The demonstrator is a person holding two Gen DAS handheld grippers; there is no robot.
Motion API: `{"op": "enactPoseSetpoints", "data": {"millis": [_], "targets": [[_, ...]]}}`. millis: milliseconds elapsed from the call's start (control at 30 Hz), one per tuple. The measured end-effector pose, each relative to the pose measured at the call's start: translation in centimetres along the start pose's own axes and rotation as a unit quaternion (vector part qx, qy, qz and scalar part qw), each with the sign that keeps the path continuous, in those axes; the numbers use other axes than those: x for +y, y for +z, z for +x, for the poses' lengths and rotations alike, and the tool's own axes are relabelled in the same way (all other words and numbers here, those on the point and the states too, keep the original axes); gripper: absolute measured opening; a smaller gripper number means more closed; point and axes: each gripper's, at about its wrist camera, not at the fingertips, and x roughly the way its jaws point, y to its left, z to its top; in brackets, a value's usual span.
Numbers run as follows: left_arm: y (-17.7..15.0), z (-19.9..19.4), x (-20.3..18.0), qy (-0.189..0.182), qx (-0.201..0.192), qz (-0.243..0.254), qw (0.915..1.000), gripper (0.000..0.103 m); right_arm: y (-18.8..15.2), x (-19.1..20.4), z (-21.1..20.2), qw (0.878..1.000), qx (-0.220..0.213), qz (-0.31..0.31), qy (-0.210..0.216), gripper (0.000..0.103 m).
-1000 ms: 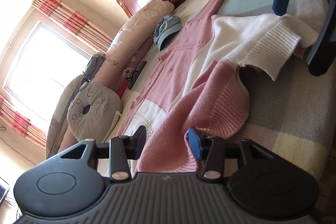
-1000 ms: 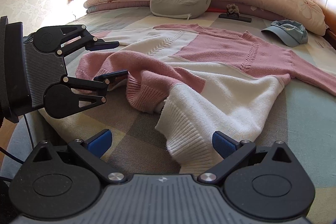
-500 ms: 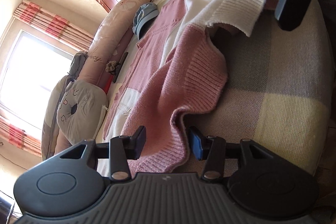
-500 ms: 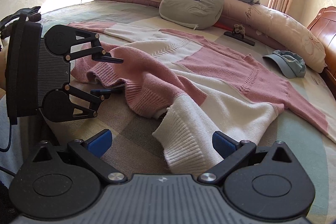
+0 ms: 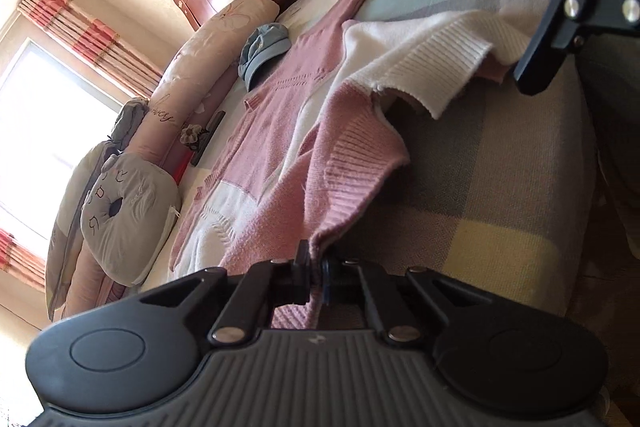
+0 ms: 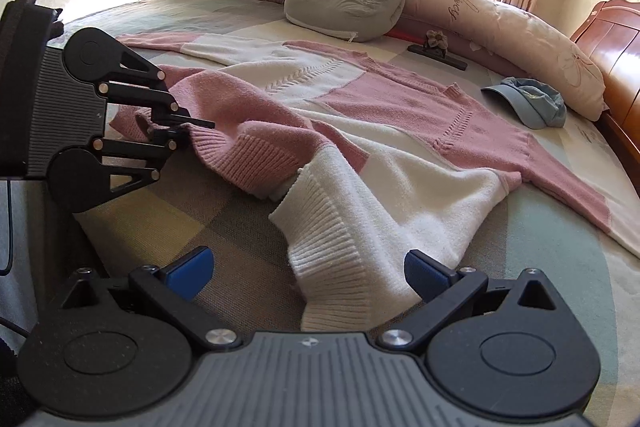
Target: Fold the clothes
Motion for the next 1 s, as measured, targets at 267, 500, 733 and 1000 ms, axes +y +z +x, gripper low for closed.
{"op": "enactPoseSetpoints", "data": {"millis": [267,500,733,1000], "targets": [[0.7,-5.4,1.4,-0.048,-0.023,-0.042,0.9977,0.003,-1.4,-1.4,-1.0,0.998,0.008,0.054,0.019,0.103],[1.6,-8.9,2.2,-0.081,-0.058,-0.059,0.9932,0.007,-2.0,-2.5,-2.0,0.997,0.003,0.081,0.018,0.103],[2.9,-6.6,1.3,-0.102,-0.049,-0.045,0.9925,0.026,-2.9,-5.0,-2.3,0.988,0.003,0.153,0.024,0.103],[6.8,-1.4,-2.9,-0.161,-0.056,-0.004,0.9854,0.054,-4.7,-8.4,-2.7,0.982,0.011,0.186,-0.039,0.103]]}}
